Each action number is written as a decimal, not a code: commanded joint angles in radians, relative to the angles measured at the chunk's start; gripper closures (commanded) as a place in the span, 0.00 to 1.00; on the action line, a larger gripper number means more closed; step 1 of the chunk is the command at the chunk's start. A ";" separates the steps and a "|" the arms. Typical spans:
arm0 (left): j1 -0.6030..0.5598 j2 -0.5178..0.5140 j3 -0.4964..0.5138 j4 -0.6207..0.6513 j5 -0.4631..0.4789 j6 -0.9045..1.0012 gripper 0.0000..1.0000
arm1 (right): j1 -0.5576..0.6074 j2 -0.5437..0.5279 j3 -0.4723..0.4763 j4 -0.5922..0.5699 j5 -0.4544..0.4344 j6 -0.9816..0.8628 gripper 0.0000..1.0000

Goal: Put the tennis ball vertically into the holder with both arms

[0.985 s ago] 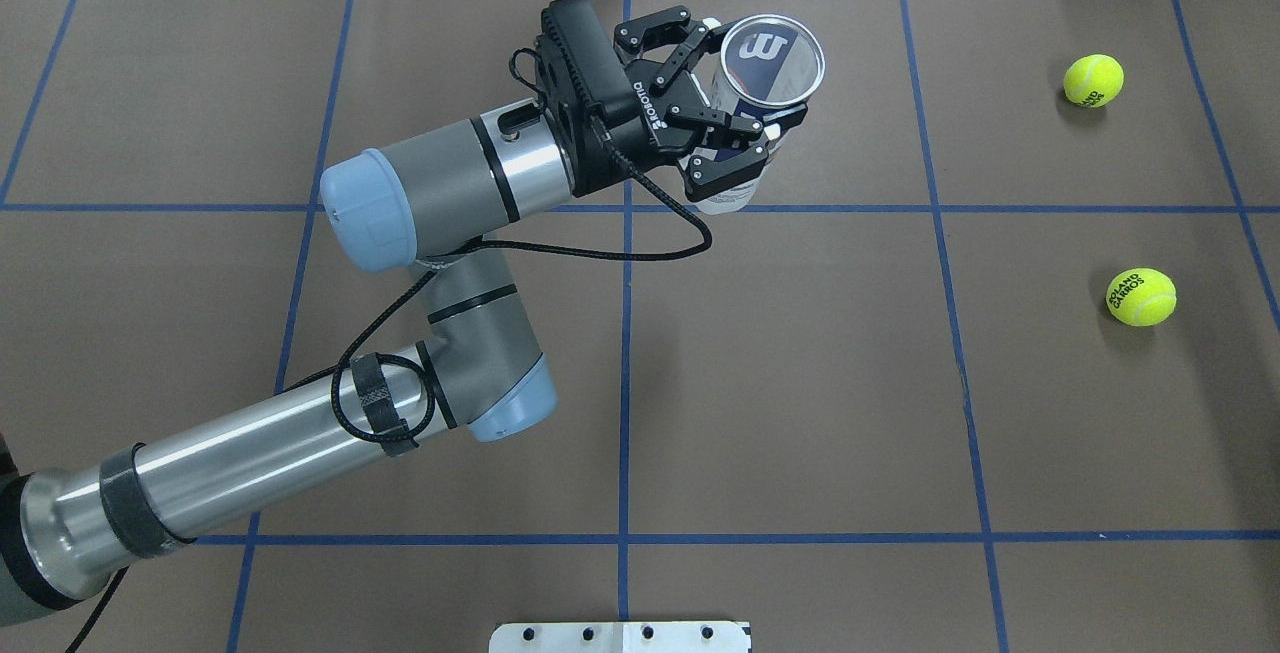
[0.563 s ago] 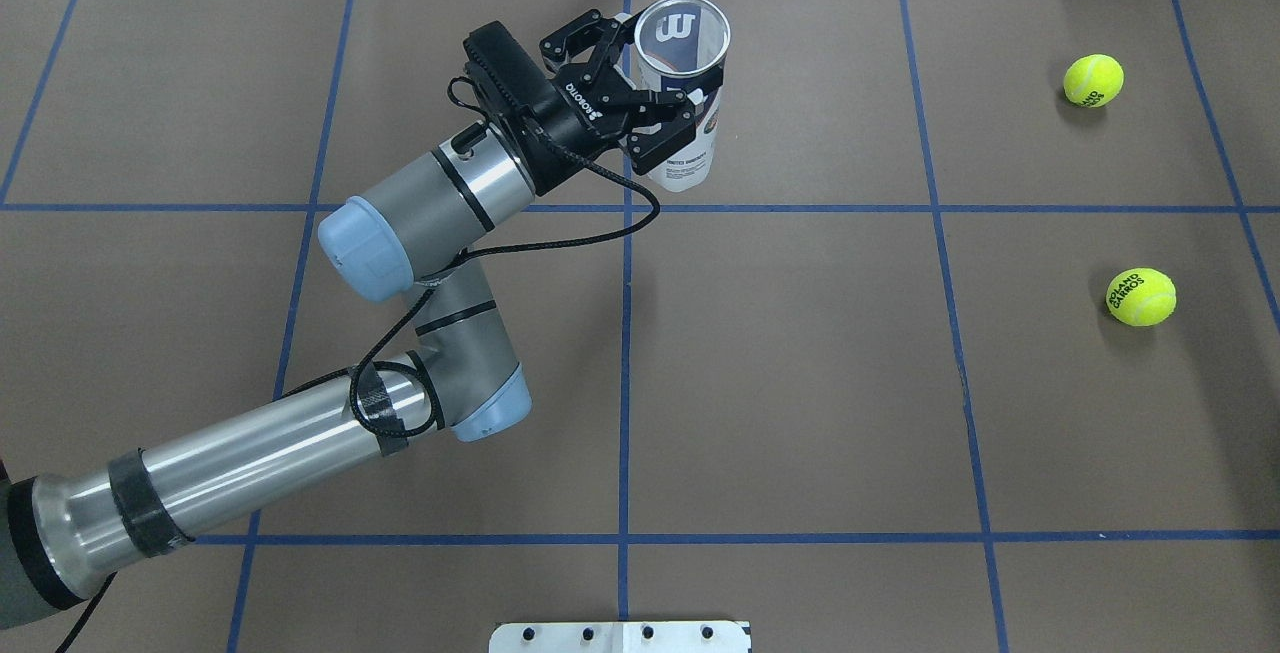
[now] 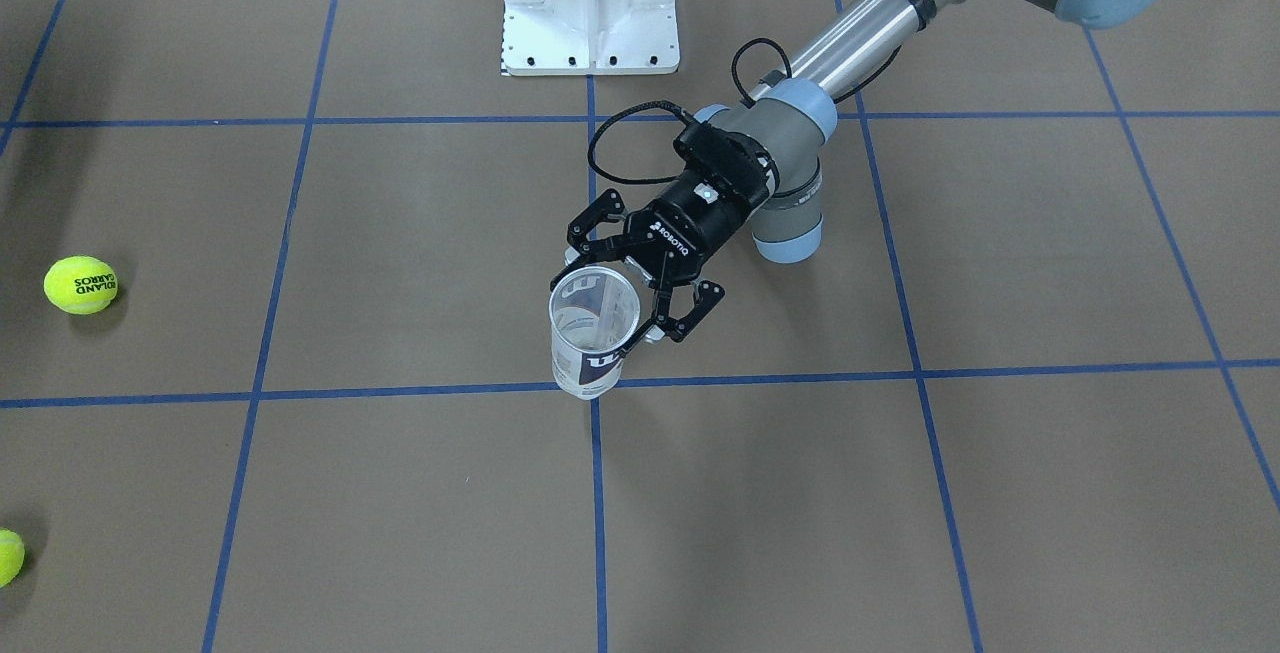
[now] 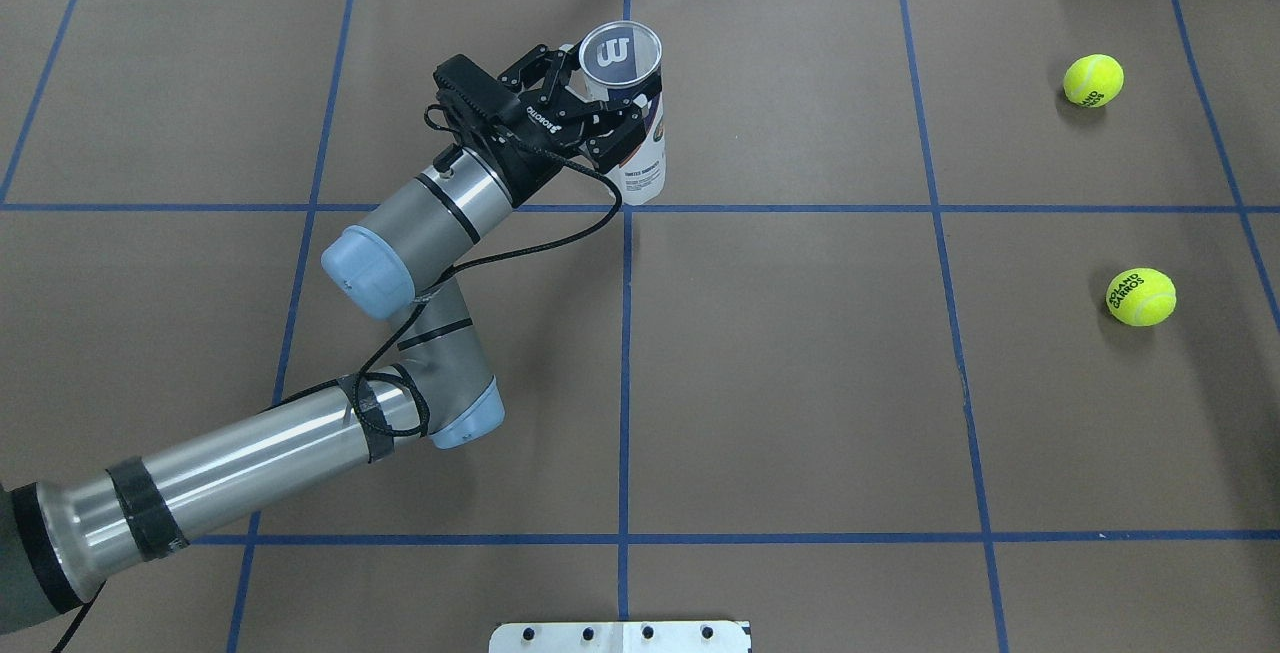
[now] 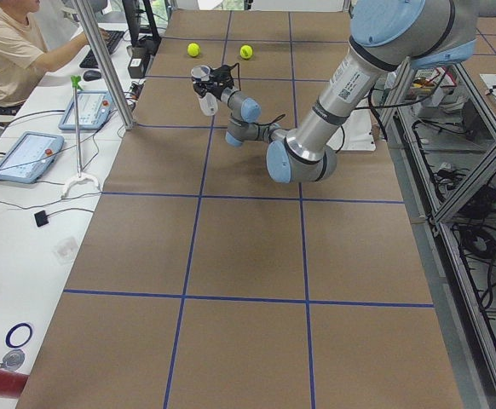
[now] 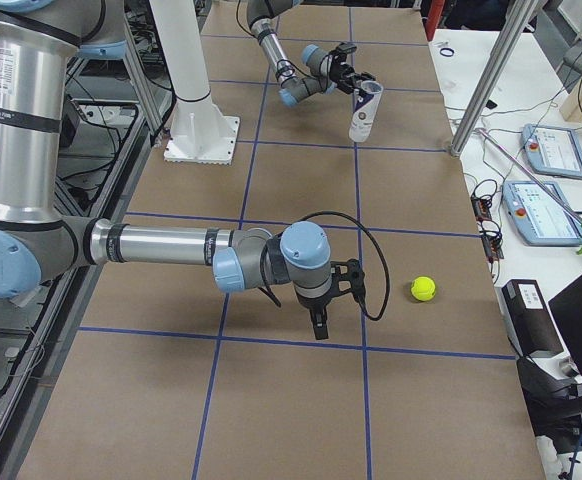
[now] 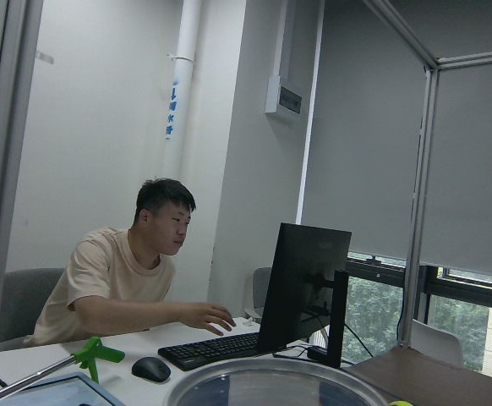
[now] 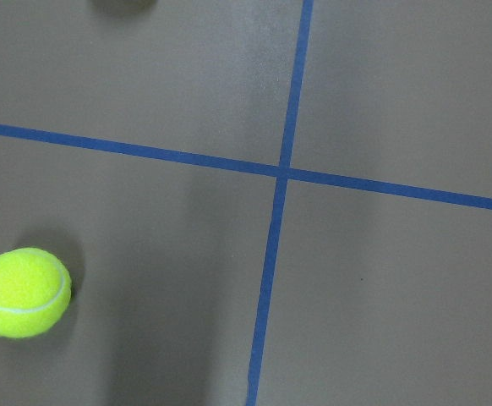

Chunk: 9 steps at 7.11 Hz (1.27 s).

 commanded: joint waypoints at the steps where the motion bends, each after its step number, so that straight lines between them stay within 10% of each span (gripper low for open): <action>1: 0.020 0.025 0.014 -0.018 0.004 0.004 0.16 | 0.000 0.000 0.008 0.001 0.003 -0.005 0.01; 9: 0.050 0.028 0.010 -0.036 -0.003 0.016 0.08 | -0.004 0.006 0.015 0.003 0.009 0.131 0.01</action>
